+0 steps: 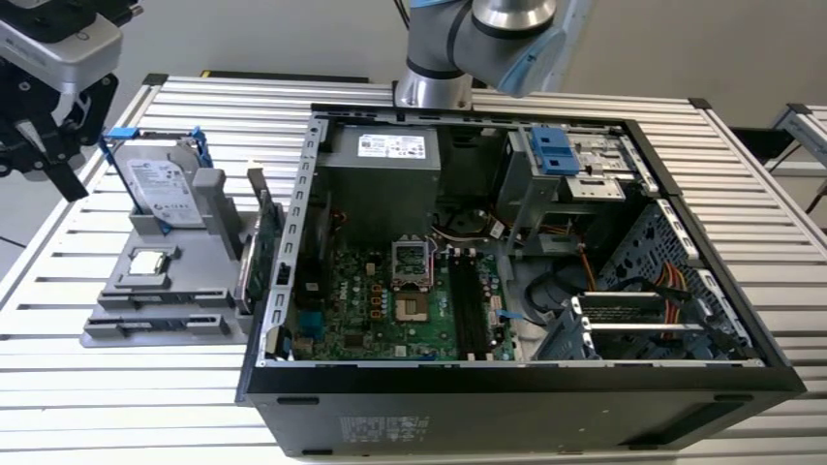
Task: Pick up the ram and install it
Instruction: 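Pick up the ram and move it above insertion slot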
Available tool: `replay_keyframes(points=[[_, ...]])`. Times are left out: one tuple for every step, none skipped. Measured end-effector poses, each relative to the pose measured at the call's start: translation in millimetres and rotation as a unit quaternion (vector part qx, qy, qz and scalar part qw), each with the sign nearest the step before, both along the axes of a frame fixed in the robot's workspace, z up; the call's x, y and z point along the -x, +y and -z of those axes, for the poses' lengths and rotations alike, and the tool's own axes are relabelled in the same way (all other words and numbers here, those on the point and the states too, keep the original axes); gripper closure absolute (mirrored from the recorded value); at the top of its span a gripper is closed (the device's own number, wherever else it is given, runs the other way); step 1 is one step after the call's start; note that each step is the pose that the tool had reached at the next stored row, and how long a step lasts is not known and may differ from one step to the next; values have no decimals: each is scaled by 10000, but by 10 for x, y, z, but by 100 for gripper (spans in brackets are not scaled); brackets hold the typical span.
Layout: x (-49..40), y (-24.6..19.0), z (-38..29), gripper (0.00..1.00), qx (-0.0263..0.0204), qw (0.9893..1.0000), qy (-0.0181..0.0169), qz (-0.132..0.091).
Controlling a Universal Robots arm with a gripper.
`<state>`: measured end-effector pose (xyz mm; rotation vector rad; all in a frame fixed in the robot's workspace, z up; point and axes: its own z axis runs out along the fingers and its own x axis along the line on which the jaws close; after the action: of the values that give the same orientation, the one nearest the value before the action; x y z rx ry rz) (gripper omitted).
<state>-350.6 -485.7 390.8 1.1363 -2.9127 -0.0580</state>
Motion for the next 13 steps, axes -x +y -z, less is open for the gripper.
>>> replay_keyframes(points=[[0, 0, 0, 100, 2, 10000, 0, -32], [0, 0, 0, 100, 4, 10000, 0, -66], [0, 0, 0, 100, 5, 10000, 0, -97], [0, 0, 0, 100, 7, 9999, 0, -129], [1, 0, 0, 100, 9, 9999, 0, -161], [1, 0, 0, 100, 12, 9998, 0, -191], [1, 0, 0, 100, 14, 9998, 0, -223], [1, 0, 0, 100, 16, 9997, 0, -254], [1, 0, 0, 100, 17, 9996, 0, -285], [1, 0, 0, 100, 20, 9995, 0, -318], [1, 0, 0, 100, 22, 9994, 0, -346], [2, 0, 0, 100, 24, 9993, 0, -374], [2, 0, 0, 100, 26, 9992, 0, -406]])
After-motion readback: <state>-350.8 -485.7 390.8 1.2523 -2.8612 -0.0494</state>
